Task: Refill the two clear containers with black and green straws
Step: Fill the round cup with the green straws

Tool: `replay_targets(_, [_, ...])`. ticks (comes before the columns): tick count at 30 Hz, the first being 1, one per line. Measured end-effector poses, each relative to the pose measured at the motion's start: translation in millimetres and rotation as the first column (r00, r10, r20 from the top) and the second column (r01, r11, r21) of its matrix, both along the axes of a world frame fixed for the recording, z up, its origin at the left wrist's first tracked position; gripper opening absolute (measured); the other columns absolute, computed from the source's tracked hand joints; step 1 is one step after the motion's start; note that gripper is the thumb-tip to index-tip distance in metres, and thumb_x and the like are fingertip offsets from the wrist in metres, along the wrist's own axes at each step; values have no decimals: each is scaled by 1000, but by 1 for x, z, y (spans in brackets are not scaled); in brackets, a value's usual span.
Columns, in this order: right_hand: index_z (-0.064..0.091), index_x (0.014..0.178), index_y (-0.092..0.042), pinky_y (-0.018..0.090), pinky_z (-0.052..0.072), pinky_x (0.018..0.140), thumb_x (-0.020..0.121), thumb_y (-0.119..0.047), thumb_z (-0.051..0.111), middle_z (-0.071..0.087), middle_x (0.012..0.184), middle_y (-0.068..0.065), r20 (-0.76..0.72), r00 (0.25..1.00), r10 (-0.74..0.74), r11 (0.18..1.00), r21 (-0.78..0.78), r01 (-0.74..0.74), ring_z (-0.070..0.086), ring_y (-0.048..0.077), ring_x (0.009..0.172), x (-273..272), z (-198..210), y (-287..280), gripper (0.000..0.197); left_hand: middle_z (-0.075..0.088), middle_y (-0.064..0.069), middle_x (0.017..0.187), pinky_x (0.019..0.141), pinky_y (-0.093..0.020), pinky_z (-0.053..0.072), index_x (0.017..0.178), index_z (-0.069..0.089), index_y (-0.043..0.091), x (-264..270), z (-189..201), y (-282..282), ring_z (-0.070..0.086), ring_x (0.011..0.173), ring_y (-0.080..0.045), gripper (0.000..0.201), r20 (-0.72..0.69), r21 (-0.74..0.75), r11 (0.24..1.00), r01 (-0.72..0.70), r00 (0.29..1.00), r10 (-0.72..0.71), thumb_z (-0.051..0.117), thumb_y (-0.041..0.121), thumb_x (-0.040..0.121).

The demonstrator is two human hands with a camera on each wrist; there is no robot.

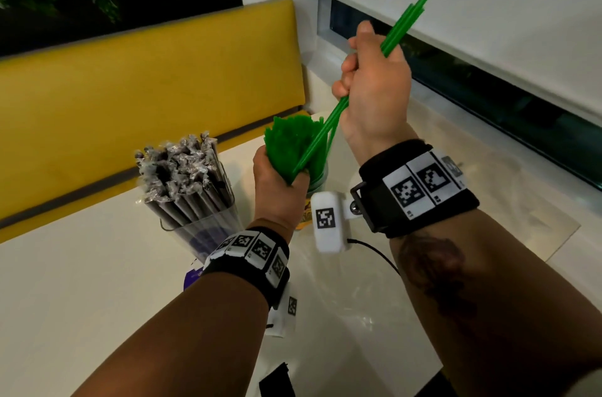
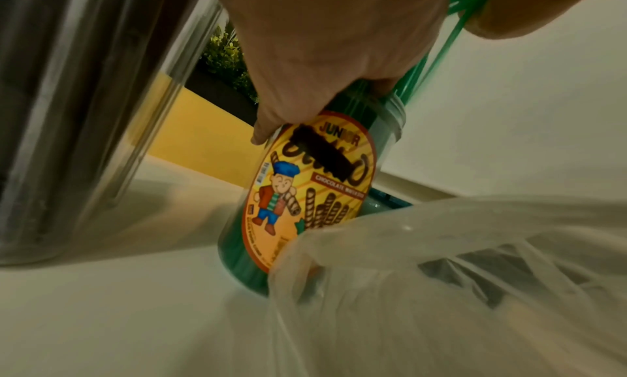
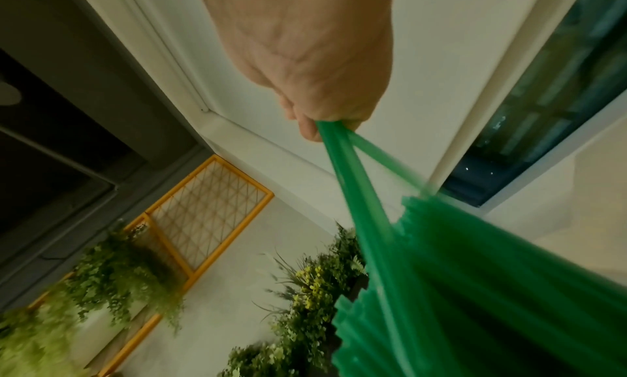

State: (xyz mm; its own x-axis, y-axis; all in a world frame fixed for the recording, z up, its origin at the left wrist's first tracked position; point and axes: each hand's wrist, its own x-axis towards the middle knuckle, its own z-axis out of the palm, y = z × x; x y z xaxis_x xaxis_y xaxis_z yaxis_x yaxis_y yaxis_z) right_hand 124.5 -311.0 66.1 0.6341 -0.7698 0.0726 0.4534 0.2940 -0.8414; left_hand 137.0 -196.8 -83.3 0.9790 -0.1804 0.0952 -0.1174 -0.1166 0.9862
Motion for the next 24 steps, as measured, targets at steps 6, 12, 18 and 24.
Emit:
replay_targets(6, [52, 98, -7, 25, 39, 46, 101, -17, 52, 50, 62, 4, -40, 986, -160, 985, -74, 157, 41, 11, 47, -7, -16, -17, 10, 46, -5, 130, 106, -36, 42, 133, 39, 21, -1, -1, -4, 46, 119, -17, 65, 26, 10, 1000, -22, 999, 21, 66, 3, 77])
replay_targets(12, [53, 90, -19, 23, 36, 45, 101, -22, 50, 45, 64, 4, -47, 967, -249, 958, -160, 239, 40, 11, 51, -6, -38, -14, 12, 45, -12, 134, 104, -44, 45, 140, 34, 16, -4, -6, 0, 48, 121, -24, 73, 45, 12, 999, 42, 998, -42, 56, 14, 70])
replay_targets(18, [51, 86, -33, 38, 50, 55, 97, -35, 50, 52, 64, -5, -60, 936, -347, 837, -470, 280, 50, 13, 56, -1, -44, -4, 12, 47, -14, 127, 101, -50, 44, 138, 37, 10, -5, -20, 6, 48, 118, -28, 67, 109, 63, 992, 108, 987, -114, 51, 29, 75])
replay_targets(24, [51, 89, -25, 39, 52, 58, 100, -29, 49, 50, 66, -9, -79, 944, -321, 705, -685, 182, 51, 11, 58, 3, -55, 7, 12, 35, -11, 151, 115, -31, 31, 148, 24, 6, -6, -28, 12, 32, 140, -18, 97, 95, 212, 969, 130, 984, -153, 74, 40, 73])
